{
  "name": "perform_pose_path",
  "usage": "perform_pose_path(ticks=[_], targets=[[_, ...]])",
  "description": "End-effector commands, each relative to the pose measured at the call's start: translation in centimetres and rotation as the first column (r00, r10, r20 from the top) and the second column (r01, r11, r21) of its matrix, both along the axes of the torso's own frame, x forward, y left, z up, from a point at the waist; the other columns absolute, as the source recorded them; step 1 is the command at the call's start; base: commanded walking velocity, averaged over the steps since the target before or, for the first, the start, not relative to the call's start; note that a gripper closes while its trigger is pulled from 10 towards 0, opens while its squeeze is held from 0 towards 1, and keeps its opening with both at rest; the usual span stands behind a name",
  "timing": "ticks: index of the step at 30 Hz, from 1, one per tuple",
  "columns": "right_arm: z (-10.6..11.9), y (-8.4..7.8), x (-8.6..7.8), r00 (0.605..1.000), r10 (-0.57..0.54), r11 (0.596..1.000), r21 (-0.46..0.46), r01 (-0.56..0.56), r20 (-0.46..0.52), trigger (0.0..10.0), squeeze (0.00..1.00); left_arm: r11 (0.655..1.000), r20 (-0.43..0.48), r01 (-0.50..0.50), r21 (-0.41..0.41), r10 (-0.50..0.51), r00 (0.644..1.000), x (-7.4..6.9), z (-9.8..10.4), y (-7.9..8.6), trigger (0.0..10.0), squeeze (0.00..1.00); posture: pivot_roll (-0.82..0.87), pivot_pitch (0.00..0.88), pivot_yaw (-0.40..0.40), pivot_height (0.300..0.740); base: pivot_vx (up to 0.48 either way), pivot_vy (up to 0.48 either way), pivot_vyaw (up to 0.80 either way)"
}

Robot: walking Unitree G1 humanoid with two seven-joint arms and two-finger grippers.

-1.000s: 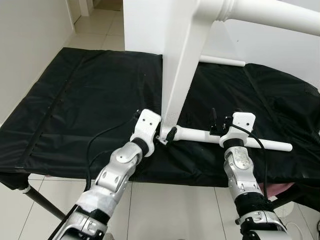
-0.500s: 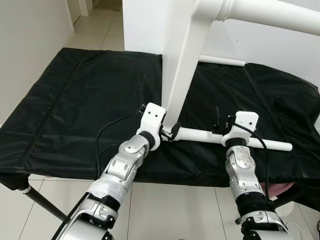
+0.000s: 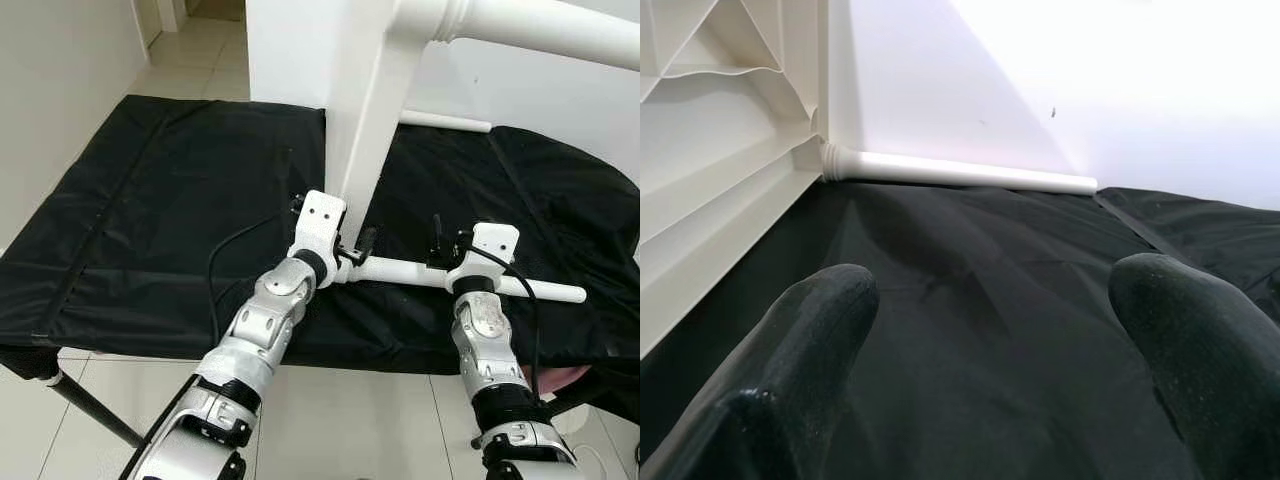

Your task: Building children table

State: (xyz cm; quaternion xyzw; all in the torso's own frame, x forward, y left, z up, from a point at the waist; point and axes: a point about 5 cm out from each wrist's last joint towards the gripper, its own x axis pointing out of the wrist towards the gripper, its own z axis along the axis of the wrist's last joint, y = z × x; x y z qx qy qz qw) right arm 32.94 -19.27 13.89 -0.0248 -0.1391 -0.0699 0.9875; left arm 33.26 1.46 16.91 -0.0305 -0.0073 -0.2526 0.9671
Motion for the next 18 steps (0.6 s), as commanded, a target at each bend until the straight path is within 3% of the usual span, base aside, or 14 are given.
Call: perform_pose_path(ticks=[1, 7, 18], targets=[[-0.2, 0.0, -0.1, 1.0, -0.01, 1.0, 0.006, 0.01, -0.013, 10.0, 0.0, 0.998, 0.008, -0.051, -0.02, 0.051, 0.999, -0.2, 0.1, -0.2, 10.0, 0.0, -0.05, 0.0, -0.044, 0.74, 0.0, 0.0, 0.0], [-0.1, 0.2, 0.0, 1.0, -0.007, 1.0, 0.008, 0.007, -0.014, 10.0, 0.0, 0.991, 0.033, -0.125, -0.057, 0.127, 0.991, -0.6, 0.7, -1.0, 10.0, 0.0, -0.04, 0.0, -0.051, 0.74, 0.0, 0.0, 0.0], [-0.1, 0.1, 0.0, 1.0, -0.013, 1.0, 0.005, 0.013, -0.016, 10.0, 0.0, 0.991, 0.111, -0.126, -0.038, 0.129, 0.985, -1.7, 1.5, -2.8, 10.0, 0.0, -0.05, 0.0, -0.044, 0.74, 0.0, 0.0, 0.0]])
